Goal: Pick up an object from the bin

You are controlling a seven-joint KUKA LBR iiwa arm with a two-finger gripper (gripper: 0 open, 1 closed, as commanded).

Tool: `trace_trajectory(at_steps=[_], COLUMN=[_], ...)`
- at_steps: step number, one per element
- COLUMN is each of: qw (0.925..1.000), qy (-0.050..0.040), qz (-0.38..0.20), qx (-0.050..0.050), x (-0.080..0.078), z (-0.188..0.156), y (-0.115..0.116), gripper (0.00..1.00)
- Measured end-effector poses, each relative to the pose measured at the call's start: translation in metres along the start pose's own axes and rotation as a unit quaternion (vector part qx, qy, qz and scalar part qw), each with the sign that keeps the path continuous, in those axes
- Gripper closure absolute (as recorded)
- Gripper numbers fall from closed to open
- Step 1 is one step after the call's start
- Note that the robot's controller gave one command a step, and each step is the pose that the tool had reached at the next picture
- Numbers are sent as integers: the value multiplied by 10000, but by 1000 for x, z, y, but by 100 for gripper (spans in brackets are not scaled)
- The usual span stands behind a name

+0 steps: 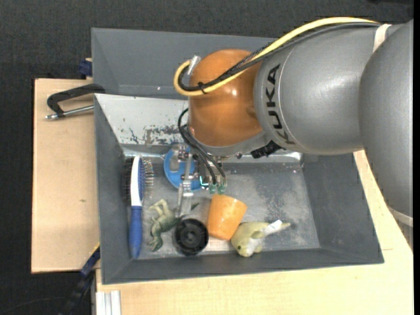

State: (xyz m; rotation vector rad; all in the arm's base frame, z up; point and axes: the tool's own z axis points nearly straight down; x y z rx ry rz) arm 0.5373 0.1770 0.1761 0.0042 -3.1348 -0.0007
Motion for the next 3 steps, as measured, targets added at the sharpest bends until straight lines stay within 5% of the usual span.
trace_trajectory(at_steps=[1,2,3], qw=[9987,9988,9954], qy=[-15,-26,-106], qz=[515,494,949], qx=[10,-8,-29], x=[-55,-55,-61], z=[93,89,-71], y=[-52,-48,-50], gripper=[0,100,100])
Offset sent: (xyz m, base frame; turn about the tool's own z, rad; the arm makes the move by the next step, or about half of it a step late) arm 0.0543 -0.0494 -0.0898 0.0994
